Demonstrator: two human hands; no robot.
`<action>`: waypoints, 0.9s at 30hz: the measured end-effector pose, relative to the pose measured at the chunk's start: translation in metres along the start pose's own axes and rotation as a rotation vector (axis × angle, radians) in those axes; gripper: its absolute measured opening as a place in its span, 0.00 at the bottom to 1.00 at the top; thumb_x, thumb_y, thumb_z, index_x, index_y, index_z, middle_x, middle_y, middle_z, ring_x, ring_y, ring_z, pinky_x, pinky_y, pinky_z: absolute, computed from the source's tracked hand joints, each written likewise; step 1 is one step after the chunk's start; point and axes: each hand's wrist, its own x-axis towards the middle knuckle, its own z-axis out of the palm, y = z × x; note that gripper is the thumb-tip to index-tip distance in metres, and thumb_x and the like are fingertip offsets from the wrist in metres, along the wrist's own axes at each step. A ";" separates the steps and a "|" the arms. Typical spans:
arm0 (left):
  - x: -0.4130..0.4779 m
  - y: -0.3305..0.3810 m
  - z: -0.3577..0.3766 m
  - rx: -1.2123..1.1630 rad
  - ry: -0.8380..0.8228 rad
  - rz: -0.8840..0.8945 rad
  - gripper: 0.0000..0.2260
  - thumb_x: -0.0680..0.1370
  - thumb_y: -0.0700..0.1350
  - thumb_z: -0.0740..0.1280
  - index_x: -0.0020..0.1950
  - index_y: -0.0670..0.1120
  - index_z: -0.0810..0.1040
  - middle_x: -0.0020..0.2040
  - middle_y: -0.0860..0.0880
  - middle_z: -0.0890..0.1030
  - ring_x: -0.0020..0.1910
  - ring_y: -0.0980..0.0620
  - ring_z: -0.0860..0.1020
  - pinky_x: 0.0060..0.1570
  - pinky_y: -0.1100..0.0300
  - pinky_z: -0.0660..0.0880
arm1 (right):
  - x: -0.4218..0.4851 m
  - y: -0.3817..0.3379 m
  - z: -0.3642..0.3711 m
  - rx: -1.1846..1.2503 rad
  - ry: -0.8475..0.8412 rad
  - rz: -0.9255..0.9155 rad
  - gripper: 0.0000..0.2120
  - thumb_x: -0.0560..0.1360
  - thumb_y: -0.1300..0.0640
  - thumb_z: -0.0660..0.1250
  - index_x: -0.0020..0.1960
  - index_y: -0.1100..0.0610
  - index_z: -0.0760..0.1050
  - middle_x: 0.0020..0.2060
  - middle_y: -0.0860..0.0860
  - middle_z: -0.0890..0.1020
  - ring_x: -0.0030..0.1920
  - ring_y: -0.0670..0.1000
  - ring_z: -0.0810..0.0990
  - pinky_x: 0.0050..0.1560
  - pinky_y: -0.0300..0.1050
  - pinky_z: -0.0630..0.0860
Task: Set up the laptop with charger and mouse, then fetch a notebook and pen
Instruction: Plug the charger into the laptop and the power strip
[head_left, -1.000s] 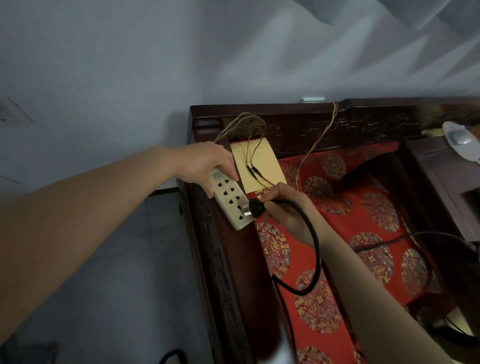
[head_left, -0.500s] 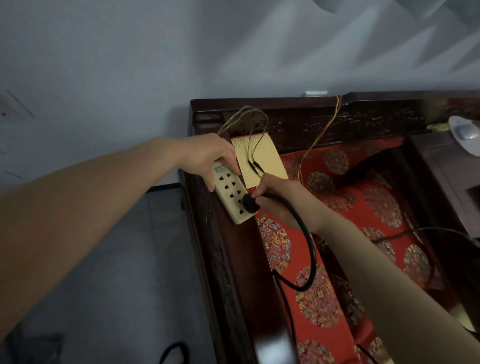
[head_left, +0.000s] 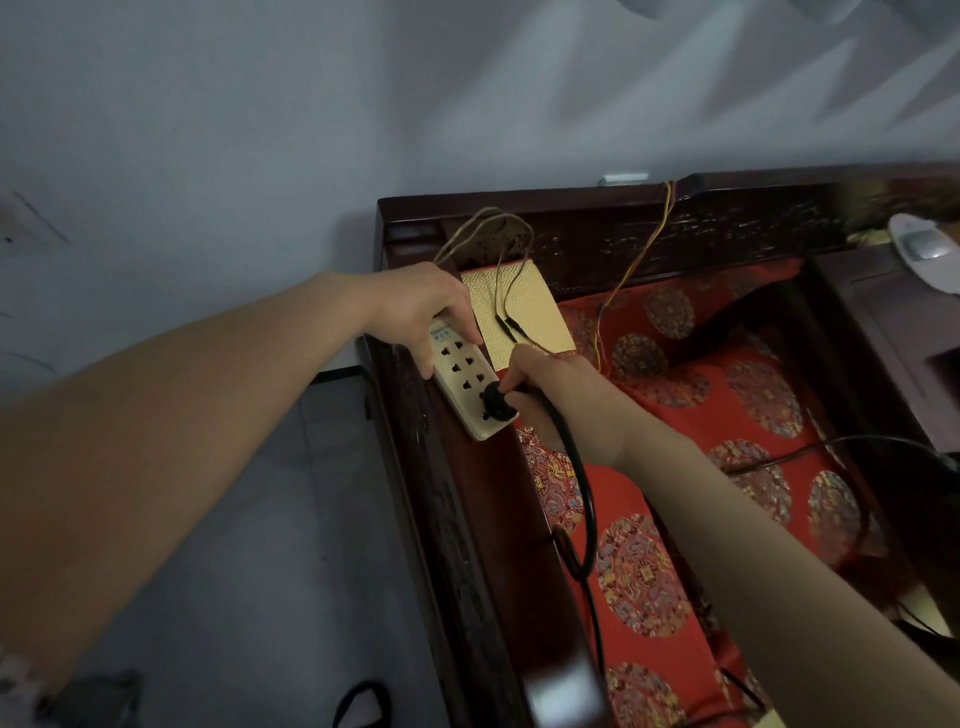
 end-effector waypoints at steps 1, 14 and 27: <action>0.000 0.000 0.001 0.002 0.003 -0.001 0.28 0.62 0.46 0.79 0.60 0.55 0.79 0.51 0.58 0.75 0.53 0.58 0.71 0.46 0.71 0.64 | 0.001 0.000 -0.001 -0.003 -0.002 -0.005 0.03 0.76 0.61 0.60 0.49 0.59 0.70 0.32 0.52 0.77 0.29 0.54 0.74 0.31 0.56 0.73; 0.002 0.002 0.003 -0.005 0.006 -0.034 0.28 0.60 0.46 0.80 0.59 0.55 0.79 0.55 0.56 0.77 0.55 0.57 0.72 0.53 0.68 0.66 | 0.015 -0.006 0.011 -0.127 -0.069 0.089 0.06 0.77 0.61 0.63 0.50 0.64 0.74 0.35 0.62 0.79 0.34 0.61 0.77 0.34 0.50 0.72; -0.004 0.013 0.006 0.086 0.013 -0.093 0.27 0.62 0.45 0.79 0.60 0.52 0.78 0.55 0.54 0.76 0.57 0.54 0.71 0.55 0.63 0.65 | -0.001 -0.007 0.027 0.012 0.008 0.179 0.06 0.80 0.60 0.60 0.56 0.60 0.71 0.31 0.59 0.78 0.30 0.60 0.76 0.33 0.55 0.73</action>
